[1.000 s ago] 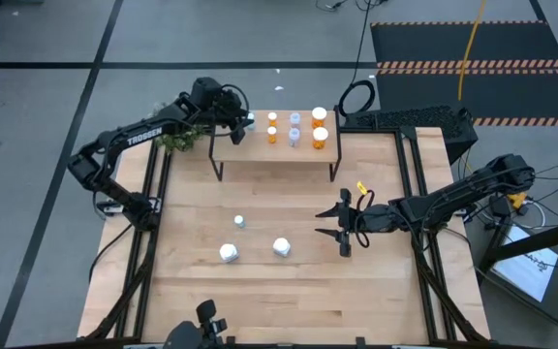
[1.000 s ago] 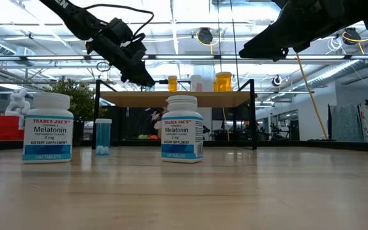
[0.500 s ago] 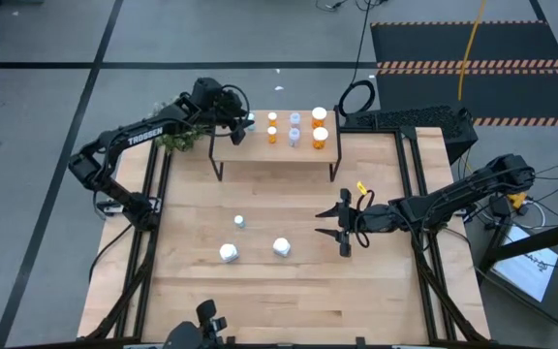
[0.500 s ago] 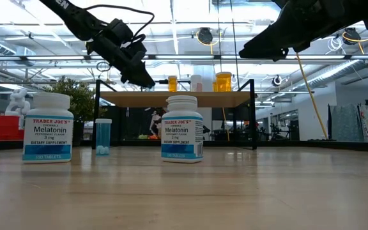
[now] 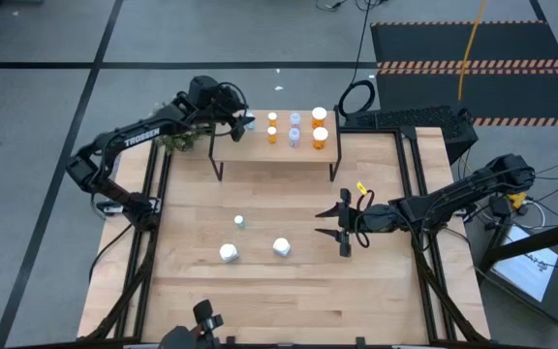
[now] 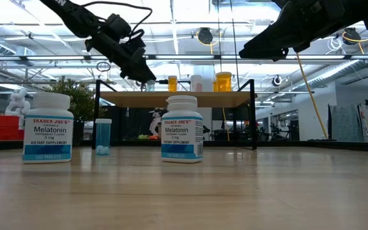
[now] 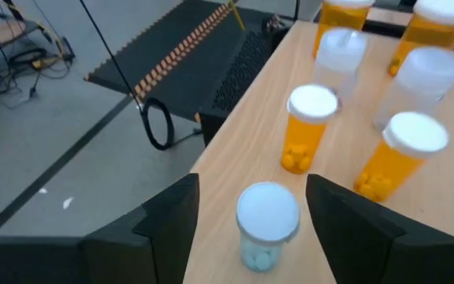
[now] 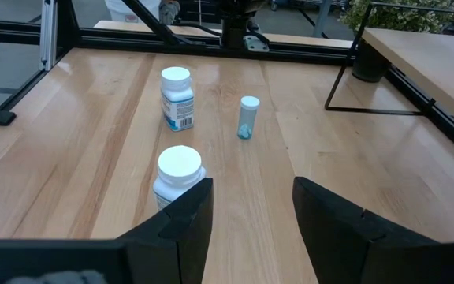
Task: Pick and place medicine bottles onto shelf by color
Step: Put the small blue pill bottle on the shelf aligned with the small blue pill bottle
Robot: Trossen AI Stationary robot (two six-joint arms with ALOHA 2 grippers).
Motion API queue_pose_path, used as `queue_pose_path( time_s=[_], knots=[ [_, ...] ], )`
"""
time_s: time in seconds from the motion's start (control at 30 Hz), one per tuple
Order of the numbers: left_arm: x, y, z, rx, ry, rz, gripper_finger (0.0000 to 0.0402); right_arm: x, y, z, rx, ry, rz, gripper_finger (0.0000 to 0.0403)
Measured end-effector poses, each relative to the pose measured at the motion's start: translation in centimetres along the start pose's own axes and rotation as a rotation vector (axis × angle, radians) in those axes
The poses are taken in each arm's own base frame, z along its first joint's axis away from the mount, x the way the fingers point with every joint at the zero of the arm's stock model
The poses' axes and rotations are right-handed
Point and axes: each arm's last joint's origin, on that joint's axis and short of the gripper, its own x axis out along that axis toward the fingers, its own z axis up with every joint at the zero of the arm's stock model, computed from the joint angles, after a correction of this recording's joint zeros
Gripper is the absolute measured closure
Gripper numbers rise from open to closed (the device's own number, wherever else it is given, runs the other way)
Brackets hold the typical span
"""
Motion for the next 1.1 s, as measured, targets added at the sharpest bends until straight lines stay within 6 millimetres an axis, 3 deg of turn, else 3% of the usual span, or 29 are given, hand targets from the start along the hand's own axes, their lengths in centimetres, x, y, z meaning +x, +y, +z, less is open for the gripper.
queue_pose_path(
  time_s=[0.27,0.63,0.83,1.1],
  knots=[
    [-2.9,-1.7,1.9,0.032,-0.072,-0.012,0.0165,0.0,0.0,0.0,0.000,0.000,0.000,0.0234],
    [-6.9,-8.3,3.0,0.104,-0.006,-0.090,0.0165,0.0,0.0,0.0,0.002,0.001,0.000,0.0234],
    [-7.9,-12.5,1.7,0.107,0.063,-0.133,0.0165,0.0,0.0,0.0,0.012,0.000,0.000,0.0234],
    [-9.3,-17.7,-2.2,0.120,0.079,-0.152,0.0165,0.0,0.0,0.0,0.035,-0.002,0.001,0.0234]
  ],
)
